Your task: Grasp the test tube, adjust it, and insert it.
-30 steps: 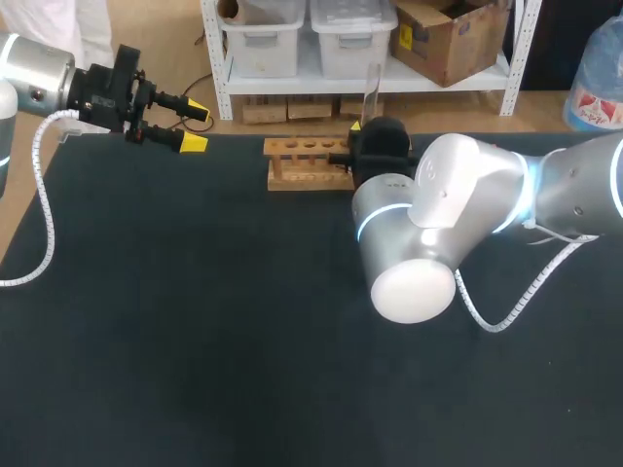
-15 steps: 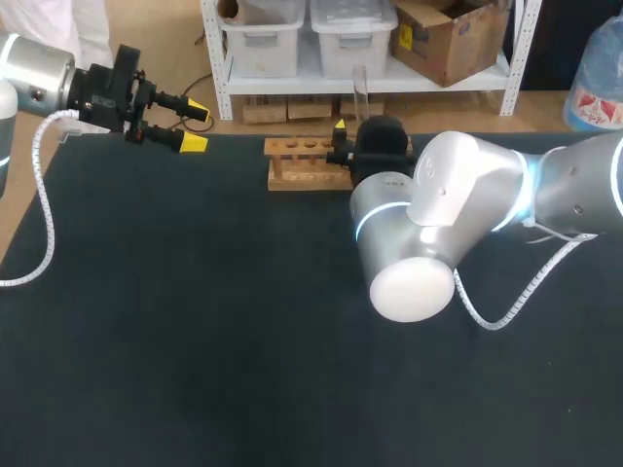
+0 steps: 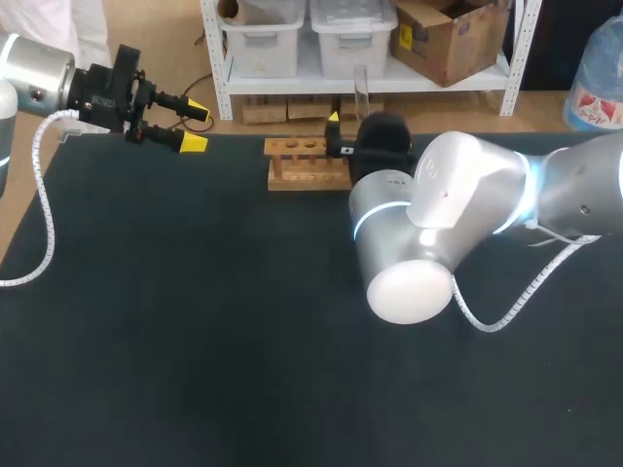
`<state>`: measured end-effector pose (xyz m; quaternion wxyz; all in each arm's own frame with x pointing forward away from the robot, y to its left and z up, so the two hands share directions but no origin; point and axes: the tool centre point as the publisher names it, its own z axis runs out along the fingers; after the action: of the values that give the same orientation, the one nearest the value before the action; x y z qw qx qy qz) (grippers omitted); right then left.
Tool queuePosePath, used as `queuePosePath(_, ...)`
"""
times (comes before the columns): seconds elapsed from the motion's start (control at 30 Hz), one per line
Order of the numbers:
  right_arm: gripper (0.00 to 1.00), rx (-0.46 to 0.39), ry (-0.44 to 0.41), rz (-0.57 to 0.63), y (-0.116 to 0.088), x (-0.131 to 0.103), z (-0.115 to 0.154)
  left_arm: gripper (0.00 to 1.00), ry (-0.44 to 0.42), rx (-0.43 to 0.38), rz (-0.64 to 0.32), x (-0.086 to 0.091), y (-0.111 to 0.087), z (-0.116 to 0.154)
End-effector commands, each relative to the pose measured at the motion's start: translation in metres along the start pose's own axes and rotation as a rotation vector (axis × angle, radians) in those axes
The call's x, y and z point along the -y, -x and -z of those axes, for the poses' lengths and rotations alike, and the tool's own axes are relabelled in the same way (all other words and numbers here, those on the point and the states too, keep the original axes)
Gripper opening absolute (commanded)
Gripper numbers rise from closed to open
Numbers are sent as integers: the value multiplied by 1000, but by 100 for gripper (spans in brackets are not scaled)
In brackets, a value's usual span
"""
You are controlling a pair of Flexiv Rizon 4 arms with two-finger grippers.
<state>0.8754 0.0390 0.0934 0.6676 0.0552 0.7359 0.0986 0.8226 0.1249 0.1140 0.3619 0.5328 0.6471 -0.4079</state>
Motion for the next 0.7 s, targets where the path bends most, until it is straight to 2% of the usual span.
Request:
queuePosePath(0.03,100,-1,339,-11,16,9,24,100,2,2,-2,1,-1,0)
queuePosePath(0.37,100,-21,521,-45,40,14,54,100,2,2,-2,1,-1,0)
queuePosePath(0.7,100,-19,517,-67,50,29,59,100,2,2,-2,1,-1,0)
